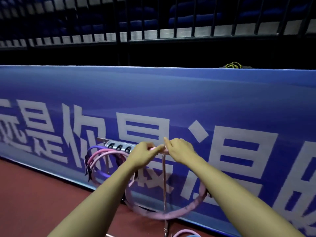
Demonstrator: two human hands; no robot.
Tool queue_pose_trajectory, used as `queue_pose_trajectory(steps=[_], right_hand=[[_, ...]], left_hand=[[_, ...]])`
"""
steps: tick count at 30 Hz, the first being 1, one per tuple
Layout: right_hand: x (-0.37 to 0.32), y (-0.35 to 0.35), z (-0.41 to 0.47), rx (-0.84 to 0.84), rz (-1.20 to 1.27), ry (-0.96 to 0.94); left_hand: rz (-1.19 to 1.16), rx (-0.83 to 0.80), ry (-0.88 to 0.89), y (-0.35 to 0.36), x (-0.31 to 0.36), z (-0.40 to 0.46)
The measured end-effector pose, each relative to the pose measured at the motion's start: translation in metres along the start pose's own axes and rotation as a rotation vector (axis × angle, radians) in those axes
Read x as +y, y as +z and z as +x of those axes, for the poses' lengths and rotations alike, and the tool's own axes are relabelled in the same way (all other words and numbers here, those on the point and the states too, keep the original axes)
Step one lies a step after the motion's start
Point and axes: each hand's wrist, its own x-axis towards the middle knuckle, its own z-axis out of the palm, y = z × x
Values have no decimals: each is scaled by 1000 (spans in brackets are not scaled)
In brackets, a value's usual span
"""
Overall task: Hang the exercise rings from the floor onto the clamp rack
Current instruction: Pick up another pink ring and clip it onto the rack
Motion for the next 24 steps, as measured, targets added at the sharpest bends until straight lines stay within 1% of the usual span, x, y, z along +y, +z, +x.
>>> queue_pose_trajectory(steps=[4, 8, 11, 13, 15, 18, 21, 24], right_hand=[[-68, 32, 20, -54, -223, -86], [-116, 59, 38, -41, -267, -102], [-135, 76, 53, -41, -163, -10], [-143, 90, 63, -51, -1, 79], [-150, 98, 73, -86, 107, 119], [-149, 113, 92, -202, 118, 67], [-138, 129, 121, -295, 217, 72], [-125, 141, 155, -441, 120, -45]], left_hand=[[-108, -62, 7, -60, -63, -4], [-124, -80, -5, -113, -120, -6], [-151, -96, 19, -140, -150, -8], [-101, -104, 46, -151, -167, -5], [-46, -124, 66, -158, -182, 3], [56, -112, 108, -161, -202, 20], [130, -144, 126, -158, -218, 45], [226, -188, 144, -151, -236, 77]])
